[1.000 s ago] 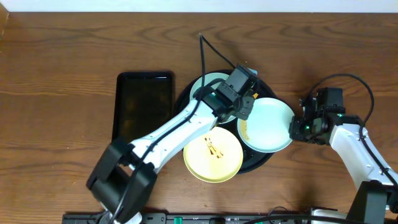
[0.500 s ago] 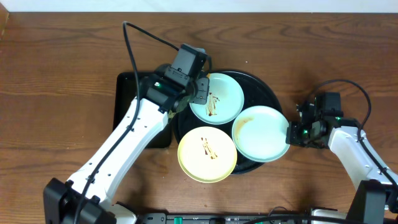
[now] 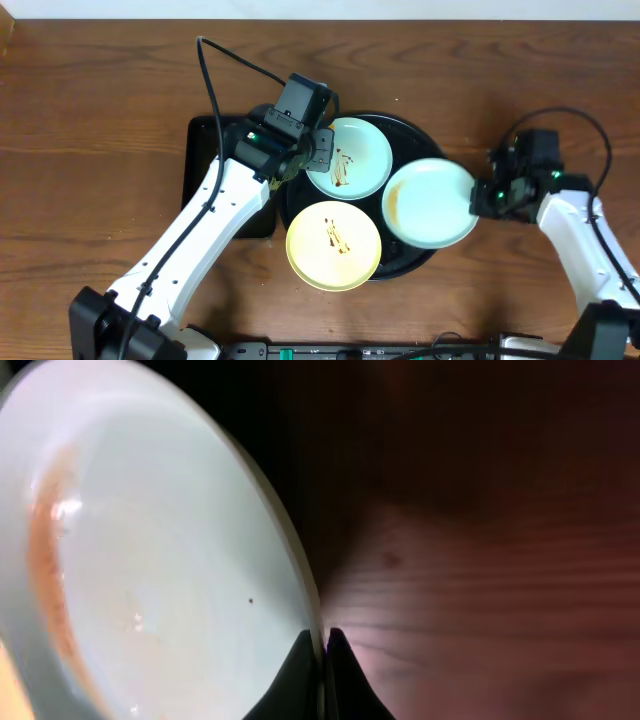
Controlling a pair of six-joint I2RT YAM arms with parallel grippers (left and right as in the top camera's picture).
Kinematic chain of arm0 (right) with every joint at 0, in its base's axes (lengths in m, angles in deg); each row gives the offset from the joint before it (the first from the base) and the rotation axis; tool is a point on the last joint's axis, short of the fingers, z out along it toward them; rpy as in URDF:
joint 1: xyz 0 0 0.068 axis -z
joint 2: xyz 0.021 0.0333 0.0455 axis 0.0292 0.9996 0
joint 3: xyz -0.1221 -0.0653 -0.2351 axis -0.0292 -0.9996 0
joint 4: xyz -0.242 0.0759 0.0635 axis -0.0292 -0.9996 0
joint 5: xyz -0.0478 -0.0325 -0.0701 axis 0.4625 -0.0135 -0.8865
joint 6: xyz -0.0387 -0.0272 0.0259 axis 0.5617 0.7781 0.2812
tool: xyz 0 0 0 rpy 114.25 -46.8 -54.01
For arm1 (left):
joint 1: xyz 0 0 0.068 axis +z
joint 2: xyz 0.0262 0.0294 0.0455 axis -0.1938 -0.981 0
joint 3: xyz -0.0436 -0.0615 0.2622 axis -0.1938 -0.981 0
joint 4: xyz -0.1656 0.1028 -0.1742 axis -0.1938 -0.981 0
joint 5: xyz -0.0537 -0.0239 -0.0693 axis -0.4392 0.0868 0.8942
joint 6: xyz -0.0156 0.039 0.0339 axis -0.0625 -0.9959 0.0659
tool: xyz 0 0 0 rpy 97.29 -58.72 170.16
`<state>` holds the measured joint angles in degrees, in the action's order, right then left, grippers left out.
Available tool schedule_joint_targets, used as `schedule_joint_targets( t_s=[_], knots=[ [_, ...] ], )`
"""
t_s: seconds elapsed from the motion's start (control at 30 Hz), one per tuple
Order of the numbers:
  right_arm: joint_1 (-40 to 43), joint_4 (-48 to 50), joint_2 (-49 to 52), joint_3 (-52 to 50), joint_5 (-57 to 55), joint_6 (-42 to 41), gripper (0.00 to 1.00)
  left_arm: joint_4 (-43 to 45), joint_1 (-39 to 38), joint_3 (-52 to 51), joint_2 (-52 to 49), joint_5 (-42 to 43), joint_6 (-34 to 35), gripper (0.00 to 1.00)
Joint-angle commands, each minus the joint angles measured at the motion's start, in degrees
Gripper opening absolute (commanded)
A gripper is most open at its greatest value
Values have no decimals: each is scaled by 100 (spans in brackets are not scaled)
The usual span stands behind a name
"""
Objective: Clean dirty plates on tray and stack at the side
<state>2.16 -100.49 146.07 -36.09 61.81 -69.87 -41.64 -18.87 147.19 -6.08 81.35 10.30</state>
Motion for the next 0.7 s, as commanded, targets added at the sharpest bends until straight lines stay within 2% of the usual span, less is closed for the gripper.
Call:
schedule_joint_targets(
  t_s=[0.0, 0.23, 0.27, 0.37, 0.67],
  knots=[
    [20, -280, -168, 638, -664, 136, 1, -26, 13, 116, 31, -50, 7, 7],
    [-245, -761, -205, 1340, -1987, 409, 1, -330, 15, 90, 31, -50, 7, 7],
    [-507, -831, -205, 1469, -2712, 411, 1, -431, 15, 83, 28, -52, 9, 7],
    [-979, -833, -205, 1539, -3622, 413, 1, -555, 44, 83, 28, -52, 9, 7],
    [-2498, -625, -203, 1537, -5340, 647, 1, -643, 527, 83, 28, 101, 7, 7]
  ],
)
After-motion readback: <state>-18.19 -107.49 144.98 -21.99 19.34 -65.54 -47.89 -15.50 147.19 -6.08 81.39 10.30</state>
